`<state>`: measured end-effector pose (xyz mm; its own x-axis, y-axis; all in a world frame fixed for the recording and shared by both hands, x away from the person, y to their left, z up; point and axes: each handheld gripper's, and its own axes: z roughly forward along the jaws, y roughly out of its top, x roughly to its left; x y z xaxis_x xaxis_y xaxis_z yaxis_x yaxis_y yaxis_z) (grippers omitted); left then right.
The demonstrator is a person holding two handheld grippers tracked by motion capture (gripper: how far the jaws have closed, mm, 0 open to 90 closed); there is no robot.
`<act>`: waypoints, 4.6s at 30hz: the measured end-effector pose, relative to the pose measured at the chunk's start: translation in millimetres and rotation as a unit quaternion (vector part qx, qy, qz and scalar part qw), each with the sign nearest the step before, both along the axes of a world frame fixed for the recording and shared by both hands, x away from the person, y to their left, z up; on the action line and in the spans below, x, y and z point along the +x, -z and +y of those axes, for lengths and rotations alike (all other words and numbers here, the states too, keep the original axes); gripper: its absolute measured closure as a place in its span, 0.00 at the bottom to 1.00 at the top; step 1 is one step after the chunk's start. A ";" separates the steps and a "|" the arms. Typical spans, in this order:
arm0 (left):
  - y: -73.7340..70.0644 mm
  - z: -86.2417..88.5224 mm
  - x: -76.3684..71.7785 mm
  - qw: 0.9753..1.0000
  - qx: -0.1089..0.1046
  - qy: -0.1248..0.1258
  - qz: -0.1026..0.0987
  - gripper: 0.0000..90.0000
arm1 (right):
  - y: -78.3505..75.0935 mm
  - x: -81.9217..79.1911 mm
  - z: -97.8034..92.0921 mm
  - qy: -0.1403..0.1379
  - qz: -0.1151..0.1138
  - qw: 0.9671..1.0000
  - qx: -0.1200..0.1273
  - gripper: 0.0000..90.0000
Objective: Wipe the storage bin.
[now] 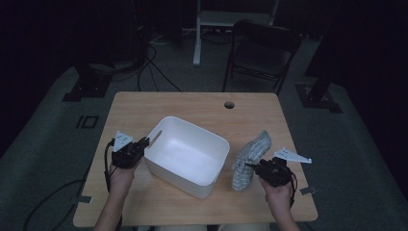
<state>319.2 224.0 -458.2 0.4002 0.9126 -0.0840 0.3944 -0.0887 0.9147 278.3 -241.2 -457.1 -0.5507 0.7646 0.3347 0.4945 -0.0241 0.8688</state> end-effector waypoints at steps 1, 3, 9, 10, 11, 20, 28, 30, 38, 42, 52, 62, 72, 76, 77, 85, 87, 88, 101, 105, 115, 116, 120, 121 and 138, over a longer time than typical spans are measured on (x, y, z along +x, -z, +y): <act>-0.2 -0.1 -0.1 1.000 0.003 0.000 0.000 0.94 | -3.3 2.1 2.8 -0.002 -0.002 1.000 0.001 0.84; -0.2 0.0 -0.1 1.000 0.002 0.000 0.001 0.94 | -6.5 3.9 6.0 -0.004 -0.005 1.000 -0.001 0.84; 0.2 -0.1 0.0 1.000 0.001 0.001 -0.001 0.93 | -7.0 16.8 26.1 -0.020 -0.010 1.000 0.008 0.84; 0.4 -0.1 0.1 1.000 0.001 0.001 -0.002 0.93 | -4.4 18.9 29.0 -0.023 -0.007 1.000 0.004 0.84; 0.7 -0.1 0.4 1.000 -0.001 0.002 -0.003 0.93 | -2.2 21.1 32.2 -0.026 -0.002 1.000 -0.002 0.84; 0.0 0.4 2.4 1.000 0.008 0.014 -0.002 0.93 | 7.8 30.0 39.7 -0.032 0.002 0.999 -0.007 0.84; 0.1 1.4 2.8 1.000 0.004 0.018 0.000 0.93 | 16.0 31.8 42.9 -0.028 0.015 0.999 -0.020 0.84; 0.2 1.1 2.7 1.000 0.003 0.016 0.000 0.93 | 21.8 33.3 43.8 -0.026 0.025 0.999 -0.023 0.84; 0.6 -0.7 2.1 1.000 0.004 0.005 -0.002 0.93 | 29.4 36.1 42.9 -0.025 0.041 0.998 -0.029 0.84; 0.6 -2.8 1.6 1.000 0.002 -0.007 0.000 0.94 | 16.5 28.5 40.9 -0.025 0.021 0.999 -0.019 0.84; 0.3 -3.5 1.3 1.000 0.011 0.007 -0.002 0.94 | 24.6 28.6 47.9 -0.018 0.028 0.999 -0.034 0.84; 0.4 -4.6 0.8 1.000 0.012 0.006 -0.002 0.94 | 40.4 32.0 50.5 -0.013 0.044 0.998 -0.051 0.84; 0.4 -5.5 0.9 1.000 0.014 0.009 -0.003 0.93 | 53.2 37.6 52.9 -0.011 0.059 0.996 -0.065 0.84; 0.6 -5.1 1.0 1.000 0.013 0.011 -0.003 0.93 | 56.5 38.8 53.5 -0.010 0.065 0.996 -0.068 0.84; 0.5 -5.1 1.1 1.000 0.013 0.011 -0.002 0.93 | 57.0 39.5 53.4 -0.011 0.065 0.995 -0.069 0.84; 0.9 -5.1 1.9 1.000 0.007 0.011 0.000 0.93 | 64.6 42.8 54.3 -0.011 0.076 0.994 -0.076 0.84; 1.0 -5.1 2.1 1.000 0.007 0.011 -0.001 0.93 | 67.1 43.7 54.8 -0.012 0.078 0.994 -0.077 0.84; 1.1 -4.9 2.3 1.000 0.005 0.011 0.000 0.93 | 68.2 44.6 55.1 -0.012 0.080 0.993 -0.081 0.84; 1.1 -5.6 2.6 1.000 0.004 0.004 0.003 0.92 | 83.9 50.6 57.1 -0.014 0.100 0.990 -0.101 0.84; 1.5 -6.4 2.4 1.000 0.004 -0.001 0.002 0.93 | 82.9 50.1 56.4 -0.013 0.101 0.990 -0.099 0.84; 1.9 -8.5 2.1 1.000 0.006 -0.010 0.001 0.93 | 55.3 37.8 48.0 -0.027 0.069 0.994 -0.081 0.84; 2.3 -8.4 2.5 1.000 0.004 -0.009 0.003 0.91 | 50.0 35.6 45.7 -0.032 0.068 0.995 -0.069 0.84; 2.3 -10.6 3.2 1.000 0.017 -0.011 0.004 0.90 | 19.8 22.1 37.1 -0.039 0.034 0.998 -0.036 0.84; 2.3 -11.1 3.0 1.000 0.018 -0.012 0.003 0.91 | 11.3 18.3 34.2 -0.037 0.022 0.999 -0.030 0.84; 3.2 -9.3 4.5 1.000 0.007 -0.003 0.002 0.91 | -1.0 6.0 52.0 -0.056 -0.014 0.998 -0.030 0.84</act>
